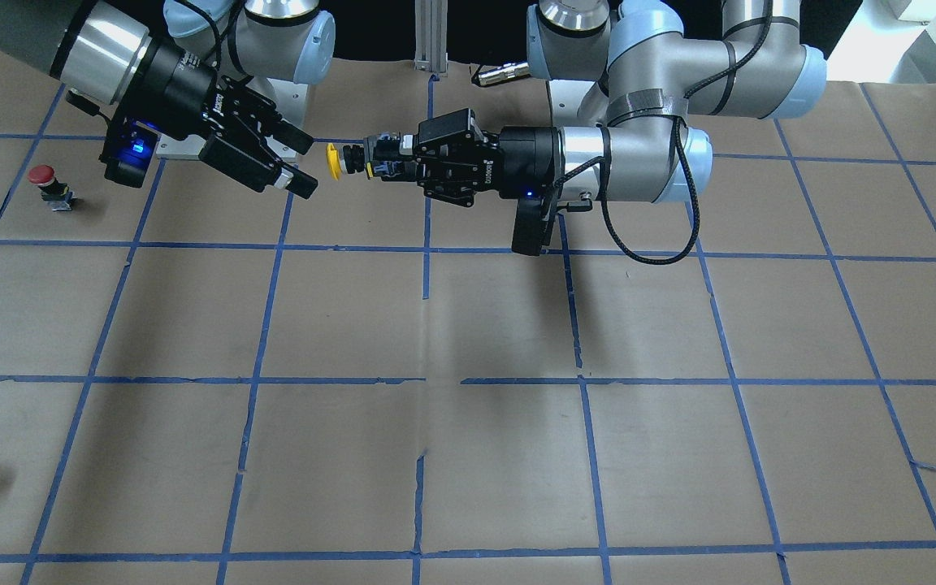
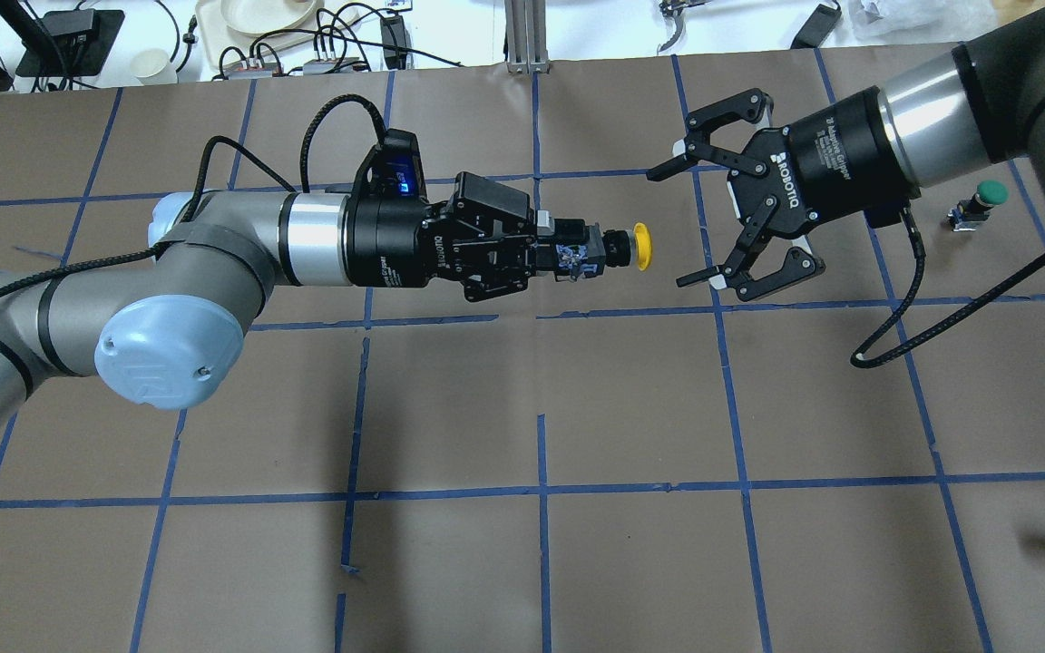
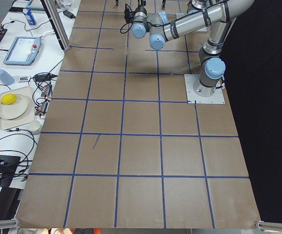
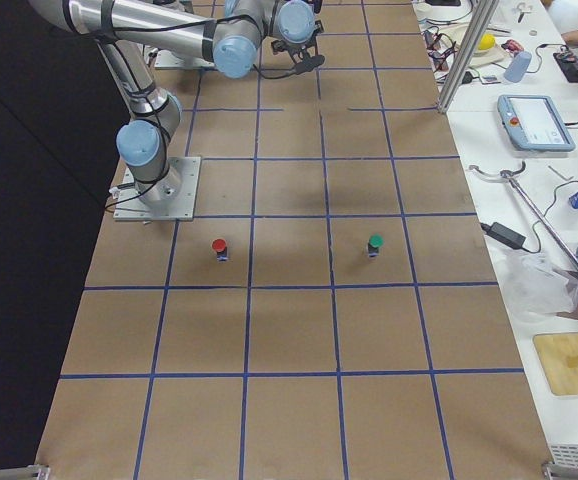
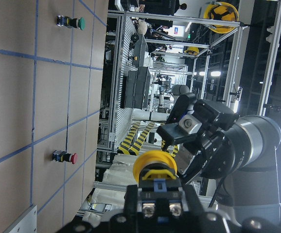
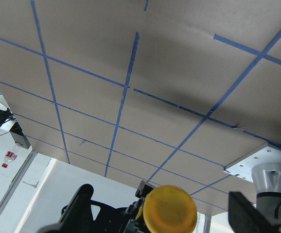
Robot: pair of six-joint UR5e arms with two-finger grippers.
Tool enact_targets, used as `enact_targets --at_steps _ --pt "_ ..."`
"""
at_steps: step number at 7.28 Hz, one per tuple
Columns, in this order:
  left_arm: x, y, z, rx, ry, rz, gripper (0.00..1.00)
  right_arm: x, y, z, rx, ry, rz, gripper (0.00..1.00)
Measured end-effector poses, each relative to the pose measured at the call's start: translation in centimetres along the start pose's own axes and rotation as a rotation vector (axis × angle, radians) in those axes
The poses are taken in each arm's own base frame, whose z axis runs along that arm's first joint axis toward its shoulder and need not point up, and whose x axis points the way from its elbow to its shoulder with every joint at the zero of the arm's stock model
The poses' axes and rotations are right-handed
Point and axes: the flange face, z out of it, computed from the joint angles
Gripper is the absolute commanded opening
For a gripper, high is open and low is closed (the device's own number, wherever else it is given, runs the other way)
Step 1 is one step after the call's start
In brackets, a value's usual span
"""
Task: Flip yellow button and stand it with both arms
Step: 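Close the right gripper around the yellow cap of the held button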
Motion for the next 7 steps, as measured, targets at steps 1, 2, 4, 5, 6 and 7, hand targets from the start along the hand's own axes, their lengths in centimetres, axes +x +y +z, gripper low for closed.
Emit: enact_targets --at_steps 1,2,4,5,6,7 --pt "0.06 -0.06 0.05 0.001 0.007 -0.001 0.07 0.03 0.04 -0.04 -0.020 -0.009 0.031 1.00" --pt "0.03 -0.15 0.07 0.002 0.013 -0.004 0.07 0.37 -0.05 0.28 -0.037 -0.005 0.062 1.00" --pt "-0.12 -0.37 0.09 0.007 0.031 -0.009 0.07 0.62 -0.03 0.74 -0.077 -0.016 0.100 1.00" --pt "-0.11 -0.38 0.09 0.008 0.035 -0.008 0.08 0.59 0.09 0.81 -0.091 -0.023 0.111 1.00" --pt "-0.09 -0.37 0.10 0.008 0.036 -0.009 0.08 0.57 0.16 0.88 -0.100 -0.026 0.116 1.00" --pt "0.01 -0.28 0.08 0.009 0.037 -0.009 0.08 0.56 0.18 0.93 -0.104 -0.027 0.118 0.99"
